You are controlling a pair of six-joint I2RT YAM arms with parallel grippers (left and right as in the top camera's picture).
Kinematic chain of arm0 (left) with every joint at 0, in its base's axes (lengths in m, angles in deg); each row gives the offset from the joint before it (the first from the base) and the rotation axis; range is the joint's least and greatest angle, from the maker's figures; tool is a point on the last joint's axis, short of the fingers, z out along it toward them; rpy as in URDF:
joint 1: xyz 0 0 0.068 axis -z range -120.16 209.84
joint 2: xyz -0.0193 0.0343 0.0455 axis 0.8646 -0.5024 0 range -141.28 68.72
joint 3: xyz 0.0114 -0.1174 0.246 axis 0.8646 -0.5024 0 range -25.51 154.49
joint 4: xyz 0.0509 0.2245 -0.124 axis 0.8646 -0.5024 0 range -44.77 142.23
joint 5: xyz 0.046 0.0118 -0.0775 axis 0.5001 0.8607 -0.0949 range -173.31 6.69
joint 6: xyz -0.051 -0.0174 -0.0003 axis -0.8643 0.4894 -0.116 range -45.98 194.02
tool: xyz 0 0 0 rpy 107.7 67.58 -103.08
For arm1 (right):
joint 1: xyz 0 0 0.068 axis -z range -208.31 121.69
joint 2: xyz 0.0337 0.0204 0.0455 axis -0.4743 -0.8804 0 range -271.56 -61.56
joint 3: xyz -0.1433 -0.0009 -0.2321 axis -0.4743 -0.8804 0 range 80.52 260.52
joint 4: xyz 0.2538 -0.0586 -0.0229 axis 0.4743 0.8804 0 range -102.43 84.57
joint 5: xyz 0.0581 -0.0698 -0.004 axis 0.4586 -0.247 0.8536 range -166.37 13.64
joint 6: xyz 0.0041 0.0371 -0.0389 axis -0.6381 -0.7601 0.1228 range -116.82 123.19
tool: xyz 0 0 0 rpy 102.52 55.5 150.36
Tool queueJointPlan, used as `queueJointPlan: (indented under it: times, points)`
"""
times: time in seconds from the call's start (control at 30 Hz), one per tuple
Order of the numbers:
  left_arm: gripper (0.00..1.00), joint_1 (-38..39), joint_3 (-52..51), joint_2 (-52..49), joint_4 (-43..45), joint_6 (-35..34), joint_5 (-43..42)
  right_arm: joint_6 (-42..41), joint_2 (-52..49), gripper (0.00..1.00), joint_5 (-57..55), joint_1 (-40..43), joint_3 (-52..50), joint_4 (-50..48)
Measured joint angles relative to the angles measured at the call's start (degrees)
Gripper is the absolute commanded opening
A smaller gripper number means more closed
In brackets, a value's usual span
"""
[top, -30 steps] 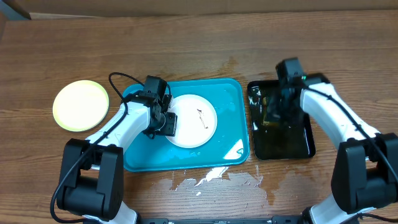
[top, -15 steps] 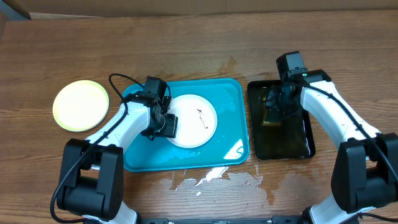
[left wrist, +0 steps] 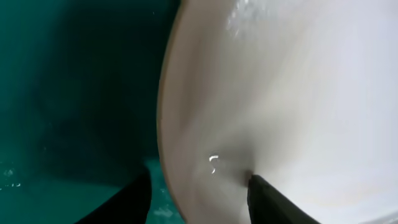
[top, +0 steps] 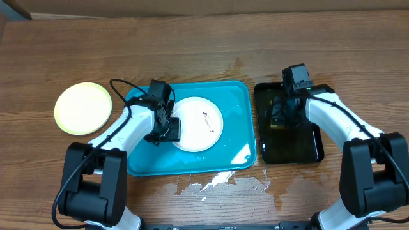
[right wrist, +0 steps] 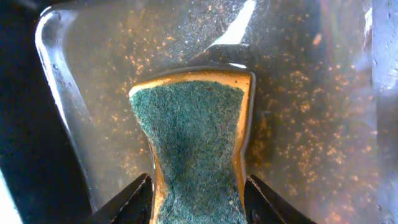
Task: Clean dirty plates on tray and stack at the side
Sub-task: 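Wet the sponge in the black tray water with the right gripper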
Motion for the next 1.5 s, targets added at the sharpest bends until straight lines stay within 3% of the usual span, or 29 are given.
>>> queueJointPlan:
  times: [0.4, 0.5, 0.77, 1.07, 1.5]
  points:
    - [0.4, 0.0, -0.09, 0.0, 1.31, -1.31, -0.04, 2.49, -0.02, 0.45, 0.0, -0.26, -2.03, -0.63]
    - [0.38, 0.0, -0.09, 0.0, 1.44, -1.33, -0.11, 2.73, -0.04, 0.04, 0.0, -0.26, -2.29, -0.98]
    - [0.05, 0.0, -0.11, 0.0, 2.36, -1.99, -0.55, 2.91, -0.44, 0.04, 0.22, -0.26, 1.27, 5.77]
    - [0.04, 0.0, -0.09, 0.02, 3.45, -2.34, -2.03, 2.93, -0.35, 0.04, 0.22, -0.26, 17.86, 20.72]
    - [0.04, -0.02, -0.09, 0.02, 3.52, -2.36, -2.69, 2.71, -0.28, 0.04, -0.68, -0.26, 18.34, 22.99]
